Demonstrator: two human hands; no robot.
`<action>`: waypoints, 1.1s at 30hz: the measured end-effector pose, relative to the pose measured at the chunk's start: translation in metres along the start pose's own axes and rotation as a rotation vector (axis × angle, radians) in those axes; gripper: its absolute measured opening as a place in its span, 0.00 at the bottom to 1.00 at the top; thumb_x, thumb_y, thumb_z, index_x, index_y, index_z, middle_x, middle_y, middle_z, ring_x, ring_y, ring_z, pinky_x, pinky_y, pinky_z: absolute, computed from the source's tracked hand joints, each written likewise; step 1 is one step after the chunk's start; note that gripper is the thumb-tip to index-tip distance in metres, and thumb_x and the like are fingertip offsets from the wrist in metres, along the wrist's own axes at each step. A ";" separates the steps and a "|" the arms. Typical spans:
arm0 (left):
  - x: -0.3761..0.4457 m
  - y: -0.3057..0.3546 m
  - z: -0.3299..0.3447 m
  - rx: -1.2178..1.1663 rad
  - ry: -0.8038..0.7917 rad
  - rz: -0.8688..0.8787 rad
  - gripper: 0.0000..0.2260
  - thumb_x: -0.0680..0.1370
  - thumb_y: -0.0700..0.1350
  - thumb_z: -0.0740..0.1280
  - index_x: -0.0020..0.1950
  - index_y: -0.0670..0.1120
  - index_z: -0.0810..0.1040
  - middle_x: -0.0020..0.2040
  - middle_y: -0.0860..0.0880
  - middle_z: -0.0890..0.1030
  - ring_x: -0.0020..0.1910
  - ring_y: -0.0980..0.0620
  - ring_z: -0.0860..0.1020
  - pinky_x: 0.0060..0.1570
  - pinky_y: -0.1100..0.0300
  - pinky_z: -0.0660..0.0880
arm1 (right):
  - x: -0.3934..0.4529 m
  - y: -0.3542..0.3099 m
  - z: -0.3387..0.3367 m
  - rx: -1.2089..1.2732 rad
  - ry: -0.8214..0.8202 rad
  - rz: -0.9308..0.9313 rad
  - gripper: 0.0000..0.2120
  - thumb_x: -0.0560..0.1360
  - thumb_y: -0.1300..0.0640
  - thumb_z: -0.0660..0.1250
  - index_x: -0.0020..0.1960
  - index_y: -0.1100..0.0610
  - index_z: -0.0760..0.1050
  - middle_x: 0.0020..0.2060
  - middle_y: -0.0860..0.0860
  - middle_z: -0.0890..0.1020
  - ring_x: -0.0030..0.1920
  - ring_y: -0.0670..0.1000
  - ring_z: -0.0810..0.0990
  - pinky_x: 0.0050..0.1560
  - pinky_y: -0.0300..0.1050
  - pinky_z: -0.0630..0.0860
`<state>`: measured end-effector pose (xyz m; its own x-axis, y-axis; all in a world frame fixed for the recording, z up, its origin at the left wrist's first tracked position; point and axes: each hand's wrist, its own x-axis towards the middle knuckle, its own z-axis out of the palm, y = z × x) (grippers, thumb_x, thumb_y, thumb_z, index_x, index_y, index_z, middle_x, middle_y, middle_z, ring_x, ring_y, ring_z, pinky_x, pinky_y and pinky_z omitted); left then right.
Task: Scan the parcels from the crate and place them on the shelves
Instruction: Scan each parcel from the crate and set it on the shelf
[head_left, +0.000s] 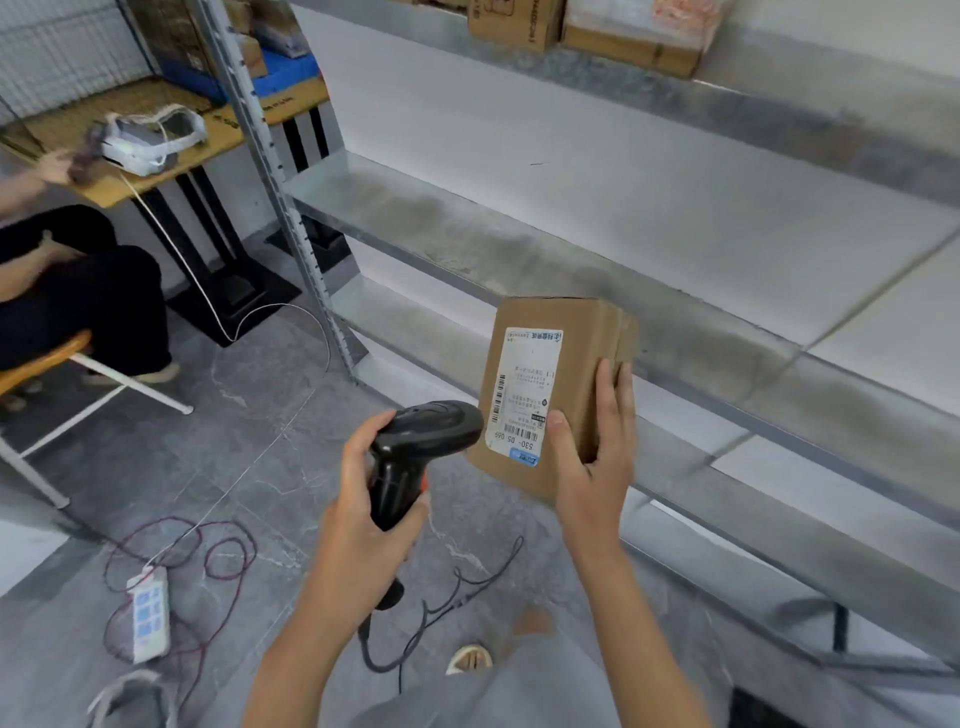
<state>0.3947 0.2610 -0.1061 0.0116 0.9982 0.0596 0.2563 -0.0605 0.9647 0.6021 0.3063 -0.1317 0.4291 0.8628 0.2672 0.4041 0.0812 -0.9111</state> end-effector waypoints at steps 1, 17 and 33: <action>0.002 0.000 0.005 -0.002 -0.012 0.003 0.42 0.77 0.30 0.70 0.68 0.76 0.61 0.49 0.57 0.82 0.34 0.52 0.81 0.33 0.57 0.80 | 0.001 0.003 -0.006 -0.001 0.020 0.016 0.33 0.76 0.47 0.65 0.78 0.36 0.57 0.79 0.35 0.54 0.71 0.28 0.55 0.64 0.23 0.56; 0.041 0.069 0.195 -0.088 -0.544 0.236 0.40 0.78 0.30 0.70 0.69 0.73 0.63 0.51 0.50 0.83 0.33 0.52 0.80 0.31 0.59 0.78 | -0.026 0.042 -0.220 -0.190 0.585 0.138 0.32 0.76 0.45 0.64 0.78 0.37 0.57 0.80 0.39 0.55 0.72 0.36 0.60 0.70 0.37 0.59; -0.111 0.166 0.443 -0.202 -1.014 0.398 0.36 0.78 0.35 0.72 0.70 0.72 0.64 0.55 0.49 0.81 0.31 0.51 0.80 0.32 0.61 0.78 | -0.135 0.080 -0.478 -0.332 1.071 0.261 0.32 0.76 0.41 0.64 0.79 0.37 0.59 0.79 0.34 0.54 0.72 0.31 0.57 0.66 0.33 0.56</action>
<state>0.8641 0.1416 -0.0658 0.8678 0.4424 0.2261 -0.1028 -0.2854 0.9529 0.9625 -0.0426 -0.0903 0.9330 -0.0455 0.3570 0.3265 -0.3104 -0.8928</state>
